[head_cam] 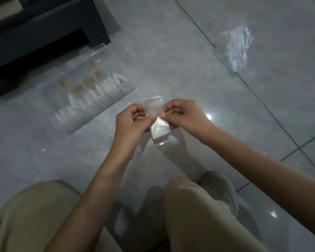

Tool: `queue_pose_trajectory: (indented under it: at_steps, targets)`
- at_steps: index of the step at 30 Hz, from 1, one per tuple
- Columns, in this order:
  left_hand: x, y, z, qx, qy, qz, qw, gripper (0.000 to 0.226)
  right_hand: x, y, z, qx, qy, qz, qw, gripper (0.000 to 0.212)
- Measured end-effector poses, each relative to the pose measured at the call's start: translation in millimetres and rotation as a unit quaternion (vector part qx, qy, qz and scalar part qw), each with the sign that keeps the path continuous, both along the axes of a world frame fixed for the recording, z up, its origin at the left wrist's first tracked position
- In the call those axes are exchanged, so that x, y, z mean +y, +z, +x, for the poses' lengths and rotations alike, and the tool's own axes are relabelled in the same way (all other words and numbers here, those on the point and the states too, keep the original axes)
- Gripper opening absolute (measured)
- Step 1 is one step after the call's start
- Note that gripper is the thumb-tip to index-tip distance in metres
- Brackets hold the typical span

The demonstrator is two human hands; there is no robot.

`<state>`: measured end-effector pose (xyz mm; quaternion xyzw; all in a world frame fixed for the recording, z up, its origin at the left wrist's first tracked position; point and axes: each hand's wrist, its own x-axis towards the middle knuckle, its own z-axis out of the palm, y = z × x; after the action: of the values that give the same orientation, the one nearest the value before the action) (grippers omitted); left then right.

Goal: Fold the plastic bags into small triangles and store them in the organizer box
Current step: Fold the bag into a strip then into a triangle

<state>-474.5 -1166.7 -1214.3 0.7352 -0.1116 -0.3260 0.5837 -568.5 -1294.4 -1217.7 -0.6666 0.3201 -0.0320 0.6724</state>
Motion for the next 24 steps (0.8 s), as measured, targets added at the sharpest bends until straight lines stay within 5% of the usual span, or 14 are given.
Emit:
queue_pose_trajectory:
  at_steps: [10,15,24]
  targets:
    - [2,12,5,-0.101,-0.067,-0.031,0.992,0.03,-3,10,0,-0.029,-0.008,0.064,0.997,0.031]
    - [-1,19,1,0.073,-0.014,-0.005,0.997,0.012,2,9,3,-0.044,-0.027,0.068,0.996,0.03]
    - [0,16,-1,0.046,-0.005,-0.001,0.999,0.019,5,16,9,-0.041,-0.07,0.086,0.993,0.019]
